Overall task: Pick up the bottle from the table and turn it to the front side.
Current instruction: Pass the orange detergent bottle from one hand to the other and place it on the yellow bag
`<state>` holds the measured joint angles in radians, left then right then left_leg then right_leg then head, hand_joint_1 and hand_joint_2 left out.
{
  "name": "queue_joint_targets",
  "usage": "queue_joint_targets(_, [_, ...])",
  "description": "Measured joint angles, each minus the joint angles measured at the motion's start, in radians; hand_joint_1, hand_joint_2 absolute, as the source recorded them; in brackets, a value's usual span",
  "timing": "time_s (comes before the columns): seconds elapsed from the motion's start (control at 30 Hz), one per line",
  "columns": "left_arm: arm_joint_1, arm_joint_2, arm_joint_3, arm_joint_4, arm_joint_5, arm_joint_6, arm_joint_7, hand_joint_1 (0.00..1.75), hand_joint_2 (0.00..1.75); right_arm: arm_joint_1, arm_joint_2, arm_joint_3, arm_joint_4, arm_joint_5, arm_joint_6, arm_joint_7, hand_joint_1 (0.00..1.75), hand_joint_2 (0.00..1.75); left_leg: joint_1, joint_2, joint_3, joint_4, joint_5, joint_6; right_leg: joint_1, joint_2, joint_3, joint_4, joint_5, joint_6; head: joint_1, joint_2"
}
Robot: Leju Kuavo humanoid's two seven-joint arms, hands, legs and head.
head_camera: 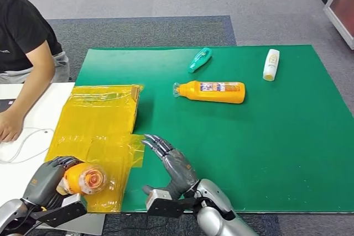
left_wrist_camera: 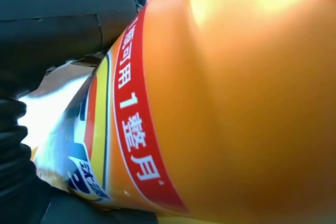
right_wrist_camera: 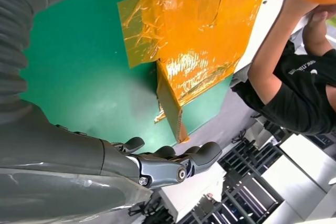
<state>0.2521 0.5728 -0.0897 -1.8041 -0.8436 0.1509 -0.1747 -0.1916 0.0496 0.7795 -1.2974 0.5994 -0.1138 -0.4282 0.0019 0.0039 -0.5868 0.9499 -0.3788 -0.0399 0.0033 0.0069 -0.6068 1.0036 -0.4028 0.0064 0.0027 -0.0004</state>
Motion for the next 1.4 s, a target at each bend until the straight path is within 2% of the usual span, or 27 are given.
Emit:
queue_joint_targets(0.17, [-0.027, -0.04, 0.015, 0.082, -0.068, 0.106, -0.025, 1.75, 1.75, -0.001, -0.001, 0.02, 0.0, 0.001, -0.001, -0.001, 0.0, 1.75, 0.0, 0.0, -0.001, 0.0, 0.0, 0.0, 0.0, 0.0, -0.001, 0.0, 0.0, 0.0, 0.0, 0.0])
queue_joint_targets(0.4, [-0.054, -0.084, 0.022, 0.157, -0.088, 0.2, -0.07, 1.75, 1.75, -0.004, -0.002, 0.034, 0.0, -0.006, -0.013, -0.001, 0.0, 1.75, 0.0, 0.0, -0.003, 0.001, 0.0, 0.001, 0.0, 0.0, -0.003, -0.001, -0.001, 0.001, 0.0, 0.0])
queue_joint_targets(0.57, [-0.09, -0.145, 0.011, 0.227, -0.031, 0.338, -0.163, 1.75, 1.75, -0.022, -0.002, 0.056, 0.001, -0.016, -0.026, -0.001, 0.0, 1.75, 0.0, 0.0, -0.007, 0.002, 0.0, 0.001, 0.0, 0.0, -0.006, -0.001, 0.0, 0.002, 0.0, 0.0])
queue_joint_targets(0.67, [-0.122, -0.185, 0.001, 0.261, 0.045, 0.379, -0.24, 1.75, 1.75, -0.037, -0.002, 0.074, 0.005, -0.032, -0.026, -0.003, 0.0, 1.75, 0.0, 0.0, -0.008, 0.002, 0.0, 0.001, 0.0, 0.0, -0.007, -0.001, 0.0, 0.002, 0.0, 0.0])
queue_joint_targets(0.83, [-0.167, -0.236, -0.02, 0.299, 0.098, 0.385, -0.29, 1.75, 1.75, -0.057, -0.002, 0.099, 0.017, -0.049, -0.026, -0.007, 0.0, 1.75, 0.0, 0.0, -0.009, 0.003, 0.0, 0.001, 0.0, 0.0, -0.008, -0.001, 0.0, 0.003, 0.0, 0.0])
queue_joint_targets(1.03, [-0.198, -0.266, -0.043, 0.335, 0.114, 0.387, -0.309, 1.75, 1.75, -0.068, -0.002, 0.115, 0.03, -0.069, -0.026, -0.008, 0.0, 1.75, 0.0, 0.0, -0.012, 0.003, -0.001, 0.002, 0.0, 0.0, -0.01, -0.001, 0.0, 0.003, 0.0, 0.0])
queue_joint_targets(1.4, [-0.299, -0.273, -0.118, 0.444, 0.017, 0.277, -0.203, 1.75, 1.75, -0.078, -0.002, 0.123, 0.051, -0.106, -0.014, -0.008, 0.0, 1.75, 0.0, 0.0, -0.011, 0.003, -0.001, 0.002, -0.001, 0.0, -0.009, -0.001, 0.0, 0.003, 0.0, 0.0])
